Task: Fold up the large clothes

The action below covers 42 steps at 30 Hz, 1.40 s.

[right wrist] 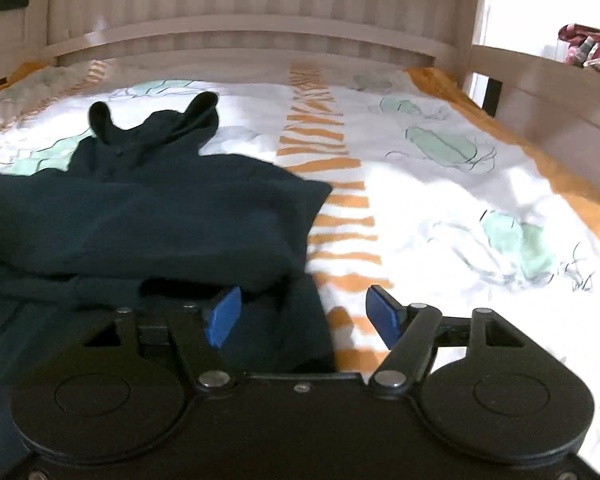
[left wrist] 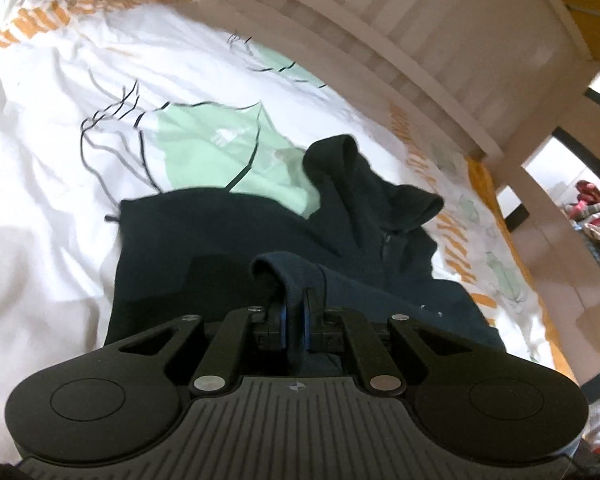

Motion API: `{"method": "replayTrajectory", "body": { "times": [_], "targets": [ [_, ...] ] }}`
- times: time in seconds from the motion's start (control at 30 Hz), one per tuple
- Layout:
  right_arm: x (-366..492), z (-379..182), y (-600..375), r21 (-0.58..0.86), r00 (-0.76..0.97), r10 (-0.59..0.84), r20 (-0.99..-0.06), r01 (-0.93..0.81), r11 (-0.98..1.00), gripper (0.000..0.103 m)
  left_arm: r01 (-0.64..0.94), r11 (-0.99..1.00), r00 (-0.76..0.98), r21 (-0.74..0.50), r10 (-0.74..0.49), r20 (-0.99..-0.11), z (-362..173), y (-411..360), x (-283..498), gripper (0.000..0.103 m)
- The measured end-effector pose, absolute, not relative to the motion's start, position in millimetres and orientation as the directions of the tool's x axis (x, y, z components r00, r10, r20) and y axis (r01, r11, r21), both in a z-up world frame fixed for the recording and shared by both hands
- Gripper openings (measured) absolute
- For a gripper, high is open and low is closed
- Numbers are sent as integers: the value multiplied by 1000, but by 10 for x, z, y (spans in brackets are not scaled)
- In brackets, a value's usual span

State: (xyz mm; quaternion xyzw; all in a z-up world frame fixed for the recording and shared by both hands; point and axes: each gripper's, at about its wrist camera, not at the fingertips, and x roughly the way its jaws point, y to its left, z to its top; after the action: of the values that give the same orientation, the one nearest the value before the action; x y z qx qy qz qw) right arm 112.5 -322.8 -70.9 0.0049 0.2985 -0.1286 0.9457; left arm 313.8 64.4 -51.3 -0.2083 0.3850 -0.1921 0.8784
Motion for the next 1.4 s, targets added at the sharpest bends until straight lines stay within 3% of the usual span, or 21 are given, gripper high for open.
{"method": "replayTrajectory", "body": {
  "times": [0.2, 0.37, 0.7, 0.87, 1.03, 1.1, 1.3, 1.4],
  "targets": [
    [1240, -613, -3351, 16, 823, -186, -536, 230, 973, 74, 168, 846, 611, -506, -492, -621, -578, 645, 3160, 7],
    [1272, -652, -3532, 173, 835, -131, -535, 260, 950, 76, 172, 844, 609, -508, -497, -619, -569, 649, 3167, 7],
    [1119, -438, -3635, 268, 822, -49, -567, 241, 933, 80, 156, 849, 600, -505, -488, -634, -595, 640, 3186, 7],
    [1394, -395, -3682, 213, 824, -110, -555, 268, 940, 82, 156, 850, 596, -503, -487, -639, -608, 647, 3199, 7],
    [1612, -889, -3634, 1, 690, -172, -703, 244, 970, 80, 160, 866, 585, -473, -469, -661, -642, 652, 3212, 9],
    [1426, -993, -3677, 38, 735, -151, -661, 233, 972, 80, 156, 879, 584, -451, -450, -675, -657, 649, 3214, 11],
    [1382, -836, -3710, 40, 713, -125, -690, 210, 977, 80, 145, 909, 586, -392, -398, -706, -717, 630, 3221, 23],
    [1371, -683, -3731, 79, 761, -104, -640, 199, 977, 80, 156, 910, 582, -385, -399, -708, -747, 618, 3222, 25]
  ]
}}
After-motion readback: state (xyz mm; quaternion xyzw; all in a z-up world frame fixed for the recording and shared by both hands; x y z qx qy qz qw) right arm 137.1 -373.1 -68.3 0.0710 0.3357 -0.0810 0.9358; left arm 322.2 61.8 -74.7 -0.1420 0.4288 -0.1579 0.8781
